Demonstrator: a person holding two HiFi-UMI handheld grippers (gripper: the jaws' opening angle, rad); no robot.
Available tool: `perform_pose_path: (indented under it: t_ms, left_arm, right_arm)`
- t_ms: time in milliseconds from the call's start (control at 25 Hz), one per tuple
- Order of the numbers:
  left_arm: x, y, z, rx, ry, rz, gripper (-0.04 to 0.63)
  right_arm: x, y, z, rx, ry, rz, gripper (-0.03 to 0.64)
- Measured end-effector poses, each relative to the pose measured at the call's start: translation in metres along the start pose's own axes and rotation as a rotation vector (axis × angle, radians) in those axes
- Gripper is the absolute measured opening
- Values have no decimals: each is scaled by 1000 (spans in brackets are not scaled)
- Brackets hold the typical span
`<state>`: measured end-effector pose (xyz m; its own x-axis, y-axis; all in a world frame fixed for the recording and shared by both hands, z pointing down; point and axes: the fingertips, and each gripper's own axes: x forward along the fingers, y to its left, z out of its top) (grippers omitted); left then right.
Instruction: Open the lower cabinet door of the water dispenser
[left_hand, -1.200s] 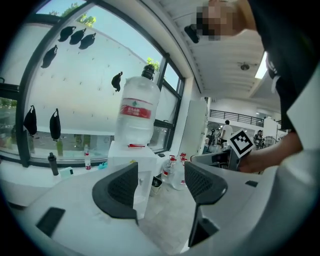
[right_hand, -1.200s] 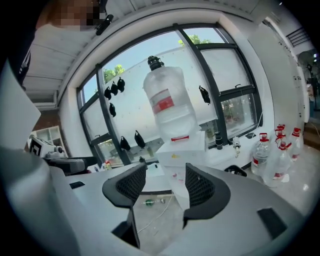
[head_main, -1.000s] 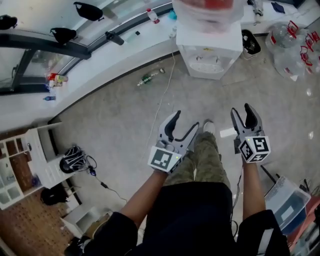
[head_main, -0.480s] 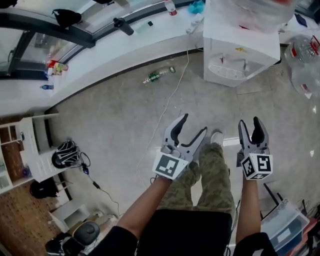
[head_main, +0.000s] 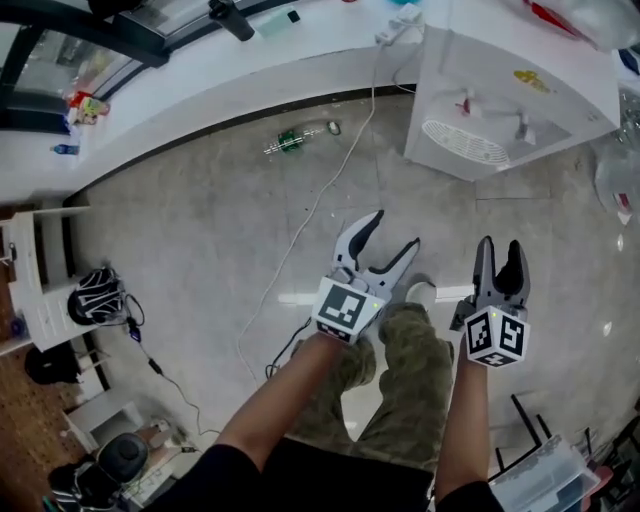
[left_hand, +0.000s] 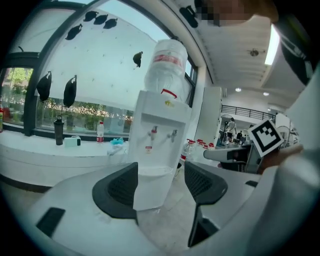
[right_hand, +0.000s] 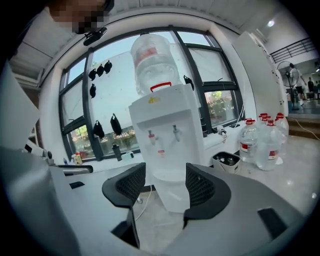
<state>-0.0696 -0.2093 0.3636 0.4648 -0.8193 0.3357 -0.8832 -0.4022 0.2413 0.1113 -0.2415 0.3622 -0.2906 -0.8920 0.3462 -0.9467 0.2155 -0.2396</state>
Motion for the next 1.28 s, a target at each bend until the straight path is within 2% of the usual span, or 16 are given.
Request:
perform_pose_path:
  t_ms: [320,640,840,1000,1280]
  left_arm:
    - [47,7,-51,40,15,-59,268]
    - [122,49,-114,110,-40,-95,268]
    - [158,63,-149,82,-109,-141,268]
    - [176,66,-168,72,-169,-165,268]
    - [180,66,-188,83,-187,-177,268]
  right_arm:
    - [41,-37,-35,-19,43,-69,219]
    - [119,-65,-83,-160,46,51,229]
    - [143,-99,-123,-213,28,62,232]
    - [152,-127,-150,-203,-5,46,233]
    - [152,-147,-152,-192,-42,10,238]
